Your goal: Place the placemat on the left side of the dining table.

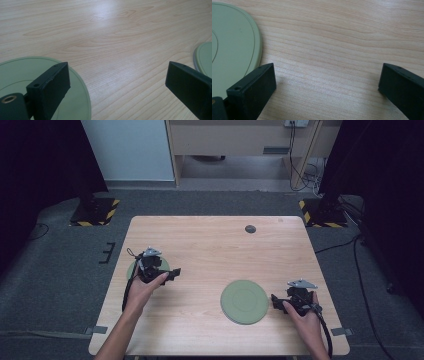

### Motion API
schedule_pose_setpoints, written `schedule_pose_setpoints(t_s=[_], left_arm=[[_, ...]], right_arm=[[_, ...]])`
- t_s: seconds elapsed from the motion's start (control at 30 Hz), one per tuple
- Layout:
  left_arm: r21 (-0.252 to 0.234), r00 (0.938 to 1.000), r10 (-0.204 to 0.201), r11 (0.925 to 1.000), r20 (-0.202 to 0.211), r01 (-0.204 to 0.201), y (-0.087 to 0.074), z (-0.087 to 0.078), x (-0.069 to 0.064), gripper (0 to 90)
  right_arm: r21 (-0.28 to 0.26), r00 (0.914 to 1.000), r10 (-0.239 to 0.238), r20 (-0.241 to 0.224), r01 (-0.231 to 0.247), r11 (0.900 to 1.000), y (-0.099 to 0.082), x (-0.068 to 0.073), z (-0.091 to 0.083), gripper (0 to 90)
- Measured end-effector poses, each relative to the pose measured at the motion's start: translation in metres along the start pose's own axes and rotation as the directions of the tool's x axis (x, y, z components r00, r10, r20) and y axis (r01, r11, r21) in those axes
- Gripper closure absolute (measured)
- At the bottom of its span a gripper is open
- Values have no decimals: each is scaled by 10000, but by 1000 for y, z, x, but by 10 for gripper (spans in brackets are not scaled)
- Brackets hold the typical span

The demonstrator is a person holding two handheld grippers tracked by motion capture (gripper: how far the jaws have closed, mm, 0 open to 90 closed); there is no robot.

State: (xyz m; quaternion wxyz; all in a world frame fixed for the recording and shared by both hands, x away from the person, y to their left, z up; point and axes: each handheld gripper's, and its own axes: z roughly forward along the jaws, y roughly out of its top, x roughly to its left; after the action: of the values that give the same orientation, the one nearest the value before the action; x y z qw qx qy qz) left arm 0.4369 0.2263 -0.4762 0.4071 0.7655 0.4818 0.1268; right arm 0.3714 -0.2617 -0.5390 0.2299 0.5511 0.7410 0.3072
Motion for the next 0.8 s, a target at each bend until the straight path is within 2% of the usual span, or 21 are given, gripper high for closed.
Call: schedule_pose_setpoints(t_s=[0.1,0.3,0.43,0.53,0.6,0.67,0.8], left_arm=[[-116,9998,58,9999,209,-56,1,3,-7,50],[-247,9993,185,9995,338,-177,1,10,-16,51],[-245,9983,348,9991,461,-337,-7,19,-25,52],[-343,9981,275,9991,559,-256,-12,24,-29,52],[-329,9979,326,9990,556,-308,-14,25,-31,53],[-301,9974,567,9980,441,-554,-13,25,-37,55],[-486,9961,641,9969,605,-612,-11,20,-44,55]], right_arm=[[-3,10000,-7,-1,7,10000,0,0,0,13],[-5,10000,-10,-4,10,10000,0,0,0,14],[-3,10000,-8,0,8,10000,0,0,0,14],[0,10000,-12,7,12,10000,0,0,0,14],[0,10000,-11,5,11,10000,0,0,0,14],[0,10000,-11,5,11,10000,0,0,0,14],[2,10000,-9,5,9,10000,0,0,0,13]])
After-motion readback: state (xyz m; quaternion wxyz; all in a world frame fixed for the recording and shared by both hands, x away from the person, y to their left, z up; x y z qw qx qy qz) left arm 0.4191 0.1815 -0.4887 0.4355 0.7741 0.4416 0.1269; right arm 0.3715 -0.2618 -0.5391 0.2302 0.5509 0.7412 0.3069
